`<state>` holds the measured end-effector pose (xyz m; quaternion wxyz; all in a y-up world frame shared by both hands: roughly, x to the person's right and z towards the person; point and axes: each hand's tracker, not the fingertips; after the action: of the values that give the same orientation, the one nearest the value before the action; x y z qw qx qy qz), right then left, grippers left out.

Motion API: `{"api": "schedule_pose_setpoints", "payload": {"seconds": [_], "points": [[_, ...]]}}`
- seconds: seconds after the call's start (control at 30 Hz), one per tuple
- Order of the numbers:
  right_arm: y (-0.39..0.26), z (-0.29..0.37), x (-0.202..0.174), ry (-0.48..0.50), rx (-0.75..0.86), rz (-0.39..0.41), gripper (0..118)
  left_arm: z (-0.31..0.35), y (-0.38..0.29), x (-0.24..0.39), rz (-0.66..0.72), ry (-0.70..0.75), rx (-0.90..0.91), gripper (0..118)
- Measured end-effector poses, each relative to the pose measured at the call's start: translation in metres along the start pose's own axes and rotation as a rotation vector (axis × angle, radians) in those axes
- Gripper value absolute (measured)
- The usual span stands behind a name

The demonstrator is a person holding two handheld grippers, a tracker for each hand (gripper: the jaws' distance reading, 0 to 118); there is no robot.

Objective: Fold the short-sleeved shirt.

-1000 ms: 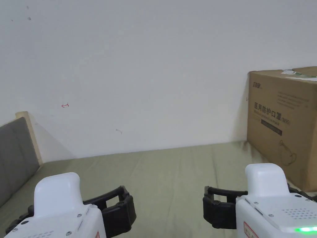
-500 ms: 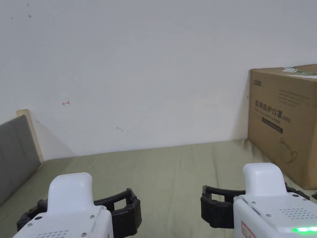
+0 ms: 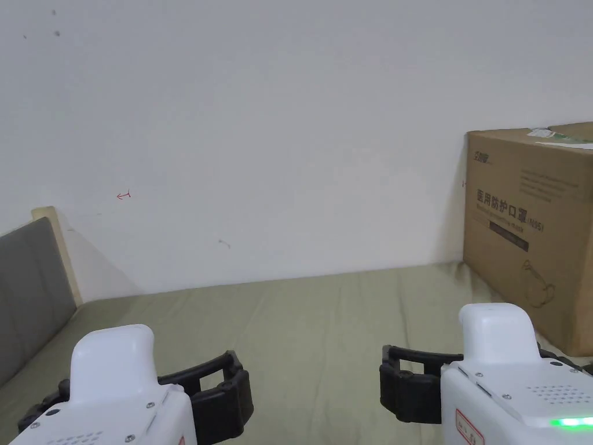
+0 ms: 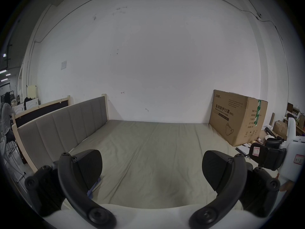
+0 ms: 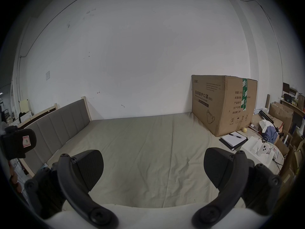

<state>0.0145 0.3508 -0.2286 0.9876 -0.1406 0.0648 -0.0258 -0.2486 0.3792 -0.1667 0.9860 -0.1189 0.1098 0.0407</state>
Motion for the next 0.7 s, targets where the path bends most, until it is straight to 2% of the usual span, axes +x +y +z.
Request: {"api": "schedule_pose_setpoints", "payload": {"seconds": [0.33,0.43,0.6,0.7], "points": [[0.0,0.0,0.0,0.005,0.003,0.001,118,0.004,0.002,-0.012,0.116,-0.044,-0.047,118],[0.0,0.001,0.001,0.002,0.004,-0.002,118,0.004,0.005,-0.014,0.152,-0.015,-0.074,118],[0.0,0.0,0.002,0.009,0.002,-0.013,118,0.002,0.005,-0.012,0.143,0.026,-0.067,118],[0.0,0.0,0.001,0.012,0.0,-0.007,118,0.003,0.003,-0.015,0.151,-0.035,-0.036,118]]}}
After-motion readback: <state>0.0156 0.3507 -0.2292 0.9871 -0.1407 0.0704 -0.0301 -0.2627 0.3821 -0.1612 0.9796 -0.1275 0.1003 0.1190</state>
